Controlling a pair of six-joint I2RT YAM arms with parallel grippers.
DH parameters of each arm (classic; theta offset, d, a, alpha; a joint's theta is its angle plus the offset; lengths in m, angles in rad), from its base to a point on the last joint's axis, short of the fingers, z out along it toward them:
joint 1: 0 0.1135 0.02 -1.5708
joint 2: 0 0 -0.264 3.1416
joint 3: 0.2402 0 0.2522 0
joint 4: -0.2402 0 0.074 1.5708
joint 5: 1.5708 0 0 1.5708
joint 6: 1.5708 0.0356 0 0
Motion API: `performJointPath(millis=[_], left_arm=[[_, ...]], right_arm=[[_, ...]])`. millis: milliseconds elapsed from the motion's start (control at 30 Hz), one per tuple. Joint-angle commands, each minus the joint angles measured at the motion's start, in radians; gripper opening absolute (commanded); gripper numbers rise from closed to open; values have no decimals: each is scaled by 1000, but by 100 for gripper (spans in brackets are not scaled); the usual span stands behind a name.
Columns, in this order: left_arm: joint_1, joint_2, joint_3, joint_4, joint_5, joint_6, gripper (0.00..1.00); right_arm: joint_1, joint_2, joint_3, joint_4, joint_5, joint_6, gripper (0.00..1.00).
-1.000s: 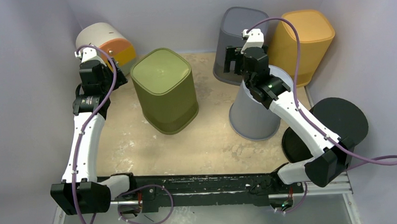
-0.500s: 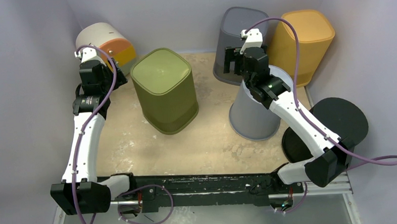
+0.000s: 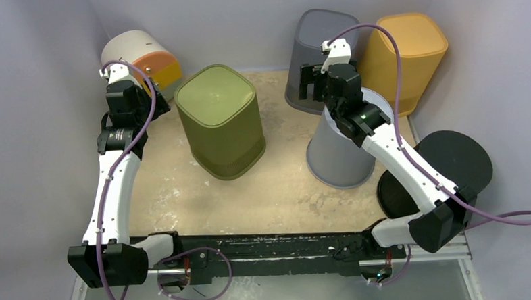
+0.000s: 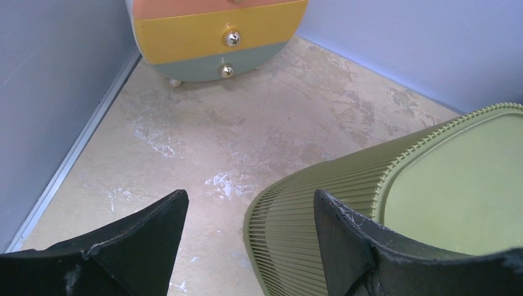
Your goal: Turn the large container upside down
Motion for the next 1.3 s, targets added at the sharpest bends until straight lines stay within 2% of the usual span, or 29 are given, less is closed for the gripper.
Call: performJointPath(millis=[0,333,567,733,900,1067,1267], left_arm=[[-4,-22,14,30,-17,7,72],[-4,-21,1,30,-20,14,72],[-5,-25,-26,48,-24,42,72],[-5,26,8,101,-12,77,72],[-4,114,139,119,54,93,72],[-5,167,253,215,121,89,72],[-4,252,348,218,171,127,73]], right_arm=[[3,-34,-4,23,-17,-18,100],[3,-31,-1,-2,-73,-32,100],[1,-27,6,-11,-172,-94,100],[-9,5,54,36,-15,-149,100],[-113,57,153,49,-27,-158,100],[-233,66,153,148,-41,-140,100],[-325,100,179,144,-42,-130,100]])
